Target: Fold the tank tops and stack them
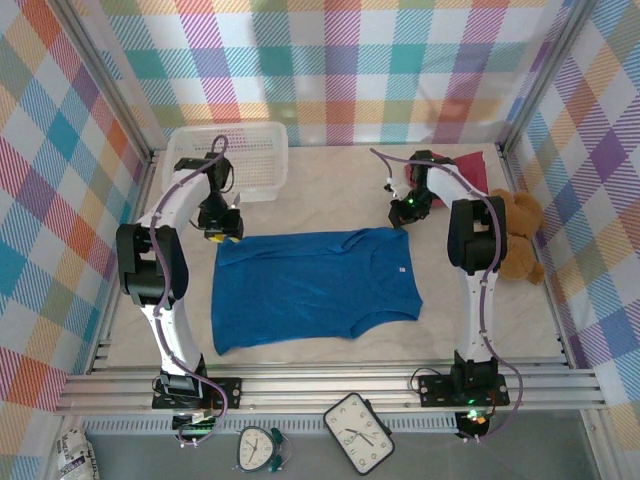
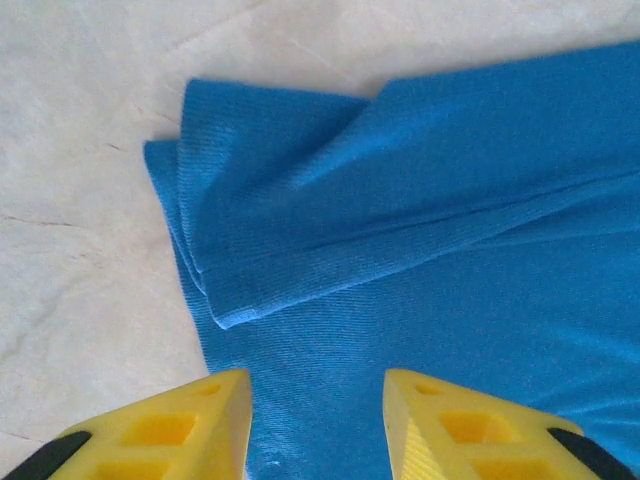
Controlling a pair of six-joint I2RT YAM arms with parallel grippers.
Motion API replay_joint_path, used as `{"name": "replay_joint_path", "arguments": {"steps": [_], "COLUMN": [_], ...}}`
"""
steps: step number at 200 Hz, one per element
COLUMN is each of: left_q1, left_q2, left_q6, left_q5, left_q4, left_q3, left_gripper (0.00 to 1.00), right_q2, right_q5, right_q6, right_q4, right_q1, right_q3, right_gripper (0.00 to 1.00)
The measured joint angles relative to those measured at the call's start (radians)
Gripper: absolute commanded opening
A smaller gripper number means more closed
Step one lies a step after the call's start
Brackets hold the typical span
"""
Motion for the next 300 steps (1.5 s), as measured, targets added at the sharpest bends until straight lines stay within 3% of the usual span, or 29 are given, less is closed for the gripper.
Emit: {"name": "replay_joint_path", "arguments": {"steps": [172, 233, 265, 300], "left_q1": [-0.020, -0.048, -0.048, -0.048], "left_q2": [-0.013, -0.018, -0.021, -0.021], "left_q6": [-0.012, -0.012, -0.011, -0.003], "left_q5": [0.091, 0.106, 0.115, 0.114], "left_q4": [0.048, 0.048, 0.048, 0.046], "left_q3": [-0.073, -0.078, -0.100, -0.102], "left_gripper": [0.31, 0.30, 0.29, 0.29], "right_q2": [-0.512, -0.618, -0.708, -0.735], "right_q5": [-0.091, -0.142, -0.106, 0.033], "right_q6": [-0.031, -0.140, -0.215, -0.303], "right_q4": [0.489, 0.527, 0.541, 0.558], "right_q1": [0.002, 0.016, 0.057, 0.116], "right_q3": [-0.603, -0.755, -0.869, -0.932], "right_gripper": [0.00, 0.00, 0.00, 0.00]}}
